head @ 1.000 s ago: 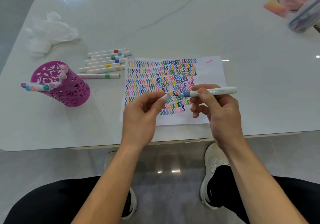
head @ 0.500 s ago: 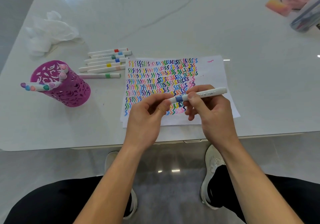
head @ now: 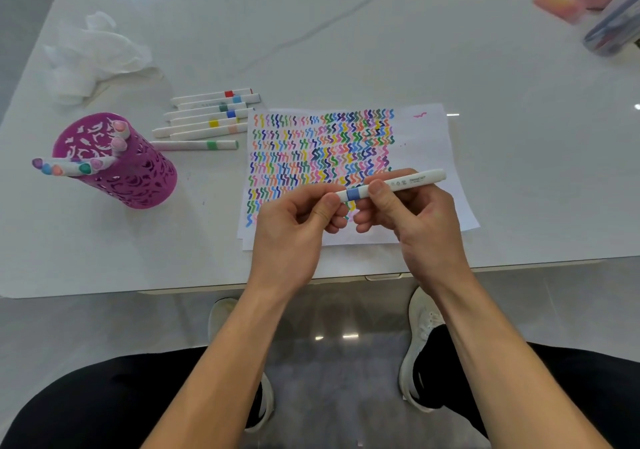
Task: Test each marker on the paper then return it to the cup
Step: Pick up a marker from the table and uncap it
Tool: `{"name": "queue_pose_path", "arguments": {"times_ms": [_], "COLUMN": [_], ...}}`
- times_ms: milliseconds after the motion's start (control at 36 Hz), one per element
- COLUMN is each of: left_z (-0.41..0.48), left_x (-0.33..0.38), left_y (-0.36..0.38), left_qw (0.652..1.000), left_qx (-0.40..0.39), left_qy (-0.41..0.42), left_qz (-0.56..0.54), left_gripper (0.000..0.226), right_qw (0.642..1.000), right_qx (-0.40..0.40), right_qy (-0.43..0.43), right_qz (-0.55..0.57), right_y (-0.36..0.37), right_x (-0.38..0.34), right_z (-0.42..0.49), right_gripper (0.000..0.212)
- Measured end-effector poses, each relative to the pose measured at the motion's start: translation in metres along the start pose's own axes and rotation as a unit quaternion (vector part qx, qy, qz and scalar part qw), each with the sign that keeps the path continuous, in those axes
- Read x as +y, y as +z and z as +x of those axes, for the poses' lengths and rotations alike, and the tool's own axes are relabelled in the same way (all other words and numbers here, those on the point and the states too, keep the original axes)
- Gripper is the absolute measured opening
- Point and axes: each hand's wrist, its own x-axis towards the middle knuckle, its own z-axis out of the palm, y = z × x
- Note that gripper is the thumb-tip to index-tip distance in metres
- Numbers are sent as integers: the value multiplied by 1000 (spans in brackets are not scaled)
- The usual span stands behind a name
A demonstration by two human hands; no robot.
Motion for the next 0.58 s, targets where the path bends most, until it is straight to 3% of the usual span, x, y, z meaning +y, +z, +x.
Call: {"name": "queue_pose_path", "arguments": {"times_ms": [278,417,583], "left_z": [-1,3,13], "left_x": [3,12,23], "left_y": [-1,-8,-32], "left_qw": [1000,999,975], "left_qx": [11,22,190], "left_qy": [-4,27,108], "left_qz": [24,32,-39], "left_gripper": [13,9,7], "right_qw": [999,998,998], "right_qx": [-12,-19,65], "right_qy": [23,39,10], "right_qz": [35,36,8], "right_y": [4,6,-5], "right_x": [5,5,7], "right_z": [2,3,11], "right_gripper": [9,28,29]}}
